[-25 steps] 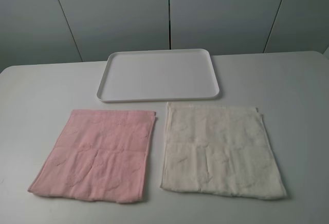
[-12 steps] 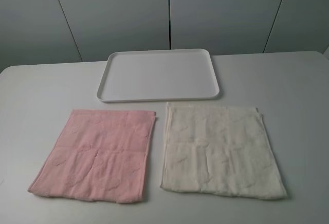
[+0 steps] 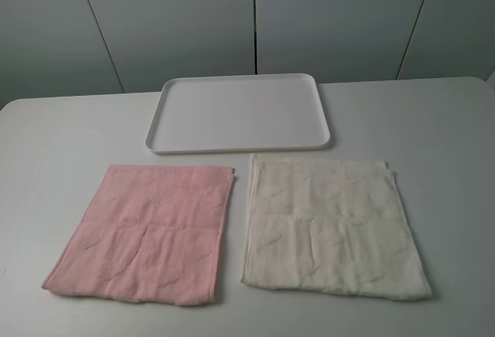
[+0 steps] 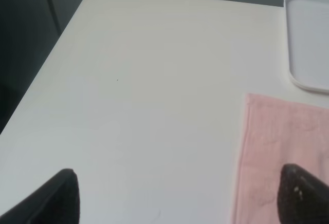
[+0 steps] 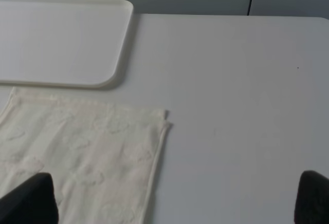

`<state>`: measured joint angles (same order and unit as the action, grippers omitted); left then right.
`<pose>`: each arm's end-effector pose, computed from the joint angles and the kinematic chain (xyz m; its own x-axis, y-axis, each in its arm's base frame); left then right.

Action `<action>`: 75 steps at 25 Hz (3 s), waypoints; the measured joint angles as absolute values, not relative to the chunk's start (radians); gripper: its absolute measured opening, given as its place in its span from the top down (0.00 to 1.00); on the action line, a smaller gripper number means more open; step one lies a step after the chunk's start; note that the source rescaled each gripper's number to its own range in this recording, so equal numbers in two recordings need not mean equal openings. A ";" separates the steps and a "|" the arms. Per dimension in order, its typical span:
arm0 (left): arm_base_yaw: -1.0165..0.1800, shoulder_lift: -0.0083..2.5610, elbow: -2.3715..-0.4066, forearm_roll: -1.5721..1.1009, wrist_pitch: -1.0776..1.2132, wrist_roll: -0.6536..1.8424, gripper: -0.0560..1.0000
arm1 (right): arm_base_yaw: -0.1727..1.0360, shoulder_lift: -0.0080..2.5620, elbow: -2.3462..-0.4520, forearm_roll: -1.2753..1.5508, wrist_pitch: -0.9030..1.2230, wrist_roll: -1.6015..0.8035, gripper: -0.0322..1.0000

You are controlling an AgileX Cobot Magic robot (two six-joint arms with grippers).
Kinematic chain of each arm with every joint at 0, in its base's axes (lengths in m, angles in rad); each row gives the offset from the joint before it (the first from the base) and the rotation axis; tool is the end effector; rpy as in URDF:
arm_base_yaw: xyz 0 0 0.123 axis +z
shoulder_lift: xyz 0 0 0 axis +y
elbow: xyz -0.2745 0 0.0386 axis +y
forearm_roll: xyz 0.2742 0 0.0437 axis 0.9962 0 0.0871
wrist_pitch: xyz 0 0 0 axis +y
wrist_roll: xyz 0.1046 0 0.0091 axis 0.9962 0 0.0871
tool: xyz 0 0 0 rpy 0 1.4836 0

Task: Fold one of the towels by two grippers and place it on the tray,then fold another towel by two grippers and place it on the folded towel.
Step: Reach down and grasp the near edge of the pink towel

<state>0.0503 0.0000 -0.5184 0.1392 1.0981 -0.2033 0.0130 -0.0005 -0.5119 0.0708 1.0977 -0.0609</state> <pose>0.0333 0.0147 0.2865 -0.4421 -0.1605 -0.8825 -0.2225 0.9727 -0.0655 0.0350 0.0071 0.2840 -0.4747 -0.0347 -0.8795 -0.0819 0.9966 0.0049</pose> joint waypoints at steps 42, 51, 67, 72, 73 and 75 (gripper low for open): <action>0.050 0.944 -0.923 -0.005 0.867 0.470 0.01 | 0.013 0.756 -0.794 0.352 0.810 -0.656 0.00; -0.061 1.358 -1.101 0.000 0.874 0.828 0.01 | 0.127 1.139 -0.988 0.520 0.853 -1.137 0.00; -0.239 1.618 -1.056 0.053 0.862 0.996 0.01 | 0.480 1.494 -0.991 0.321 0.795 -1.219 0.00; -0.253 1.618 -0.885 0.054 0.796 1.106 0.01 | 0.606 1.572 -0.991 0.302 0.793 -1.219 0.00; -0.253 1.618 -0.843 0.057 0.777 1.129 0.01 | 0.636 1.585 -0.991 0.300 0.793 -1.216 0.00; -0.253 1.620 -0.772 0.061 0.747 1.165 0.01 | 0.685 1.609 -0.992 0.298 0.791 -1.202 0.00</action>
<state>-0.2526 1.6196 -0.7724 0.0606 0.7473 1.1648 0.6846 1.6092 -0.9920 0.2983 0.7906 -1.2022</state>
